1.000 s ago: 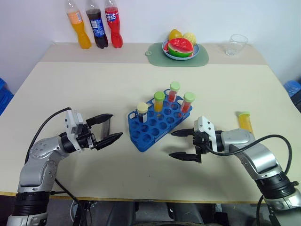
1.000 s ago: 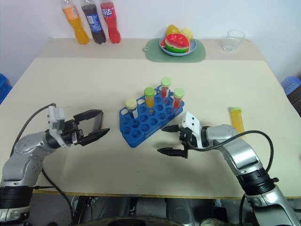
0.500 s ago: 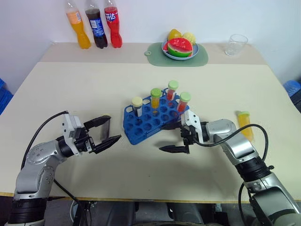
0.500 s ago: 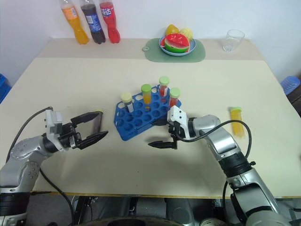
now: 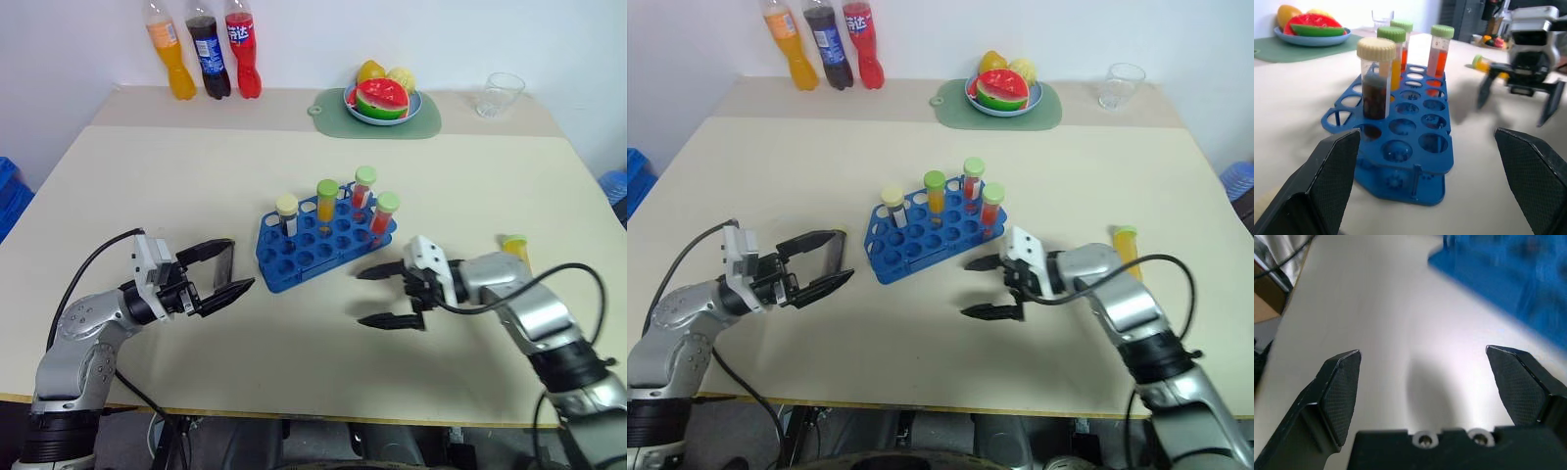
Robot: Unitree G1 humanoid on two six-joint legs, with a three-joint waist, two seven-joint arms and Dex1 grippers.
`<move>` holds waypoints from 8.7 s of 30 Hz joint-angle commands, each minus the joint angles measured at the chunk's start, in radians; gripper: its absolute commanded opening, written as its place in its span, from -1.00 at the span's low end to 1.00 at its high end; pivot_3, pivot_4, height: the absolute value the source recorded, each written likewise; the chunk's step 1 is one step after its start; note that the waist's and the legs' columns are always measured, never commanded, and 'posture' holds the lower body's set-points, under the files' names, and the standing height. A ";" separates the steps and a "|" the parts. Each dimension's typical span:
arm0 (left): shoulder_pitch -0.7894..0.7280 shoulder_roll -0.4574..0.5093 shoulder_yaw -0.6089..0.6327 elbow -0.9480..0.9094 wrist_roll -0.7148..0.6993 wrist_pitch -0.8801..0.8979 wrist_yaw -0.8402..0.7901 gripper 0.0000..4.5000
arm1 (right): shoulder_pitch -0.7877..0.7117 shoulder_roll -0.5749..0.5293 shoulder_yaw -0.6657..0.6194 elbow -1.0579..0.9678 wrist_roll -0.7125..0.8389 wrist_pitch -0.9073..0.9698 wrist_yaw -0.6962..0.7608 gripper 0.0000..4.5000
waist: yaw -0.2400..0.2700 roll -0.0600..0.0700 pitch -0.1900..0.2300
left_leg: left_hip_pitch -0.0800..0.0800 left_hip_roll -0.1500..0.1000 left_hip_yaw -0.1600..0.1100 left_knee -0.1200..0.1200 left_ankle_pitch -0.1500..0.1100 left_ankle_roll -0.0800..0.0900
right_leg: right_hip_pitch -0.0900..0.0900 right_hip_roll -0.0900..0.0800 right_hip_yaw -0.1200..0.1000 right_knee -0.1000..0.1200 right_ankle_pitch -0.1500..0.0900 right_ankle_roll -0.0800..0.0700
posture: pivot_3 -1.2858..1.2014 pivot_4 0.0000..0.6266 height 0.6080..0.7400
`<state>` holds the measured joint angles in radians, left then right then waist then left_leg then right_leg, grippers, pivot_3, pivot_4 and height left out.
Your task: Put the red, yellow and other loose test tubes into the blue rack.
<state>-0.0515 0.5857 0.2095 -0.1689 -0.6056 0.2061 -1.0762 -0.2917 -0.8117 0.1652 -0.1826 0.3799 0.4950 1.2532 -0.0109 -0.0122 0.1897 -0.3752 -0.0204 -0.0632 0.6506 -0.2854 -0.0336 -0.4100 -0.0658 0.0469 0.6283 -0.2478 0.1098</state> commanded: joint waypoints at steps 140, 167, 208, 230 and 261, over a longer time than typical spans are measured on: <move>-0.045 -0.103 0.131 -0.028 -0.154 0.012 0.175 1.00 | -0.048 0.607 -0.055 0.423 -0.221 -0.952 -0.512 0.96 | -0.028 0.001 0.000 | 0.001 0.001 0.001 -0.002 0.000 0.000 | -0.002 0.002 0.002 0.003 0.000 0.000 | 0.03 -0.52 1.00; -0.382 0.262 -0.016 -0.014 -1.338 0.877 1.990 1.00 | 0.056 0.110 -0.174 0.139 -0.067 -0.718 -0.195 0.96 | -0.018 -0.003 0.001 | 0.002 0.000 -0.004 0.001 0.002 -0.003 | 0.000 0.001 0.001 0.004 0.000 0.000 | 0.03 -0.52 1.00; -0.554 0.087 -0.096 0.227 -1.278 0.914 2.105 -0.58 | 0.096 0.053 -0.186 -0.015 0.037 -0.588 -0.069 1.00 | 0.021 0.001 -0.003 | 0.003 -0.005 -0.002 0.001 0.008 -0.015 | 0.004 0.001 -0.002 0.002 0.000 0.000 | 0.03 -0.52 1.00; -0.235 -0.019 -0.246 -0.189 0.066 -0.122 0.553 -0.58 | 0.158 0.030 -0.266 -0.031 0.046 -0.560 -0.115 1.00 | 0.023 -0.002 -0.001 | 0.000 -0.003 0.002 -0.001 0.003 -0.006 | 0.002 0.002 0.000 -0.002 -0.002 -0.004 | 0.03 -0.52 1.00; -0.176 -0.279 -0.334 0.093 0.266 -0.412 0.293 -0.58 | 0.303 -0.070 -0.448 -0.241 0.114 -0.352 -0.170 1.00 | 0.020 -0.001 -0.002 | 0.003 -0.002 0.002 0.002 0.002 -0.003 | 0.004 0.004 0.000 0.000 0.000 0.000 | 0.03 -0.52 1.00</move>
<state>-0.2419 0.2957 -0.1379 -0.0770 -0.3519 -0.2199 -0.7842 0.0291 -0.8812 -0.2785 -0.3901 0.4802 0.1391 1.0935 0.0095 -0.0136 0.1881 -0.3724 -0.0220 -0.0613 0.6526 -0.2834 -0.0366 -0.4057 -0.0622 0.0470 0.6286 -0.2478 0.1099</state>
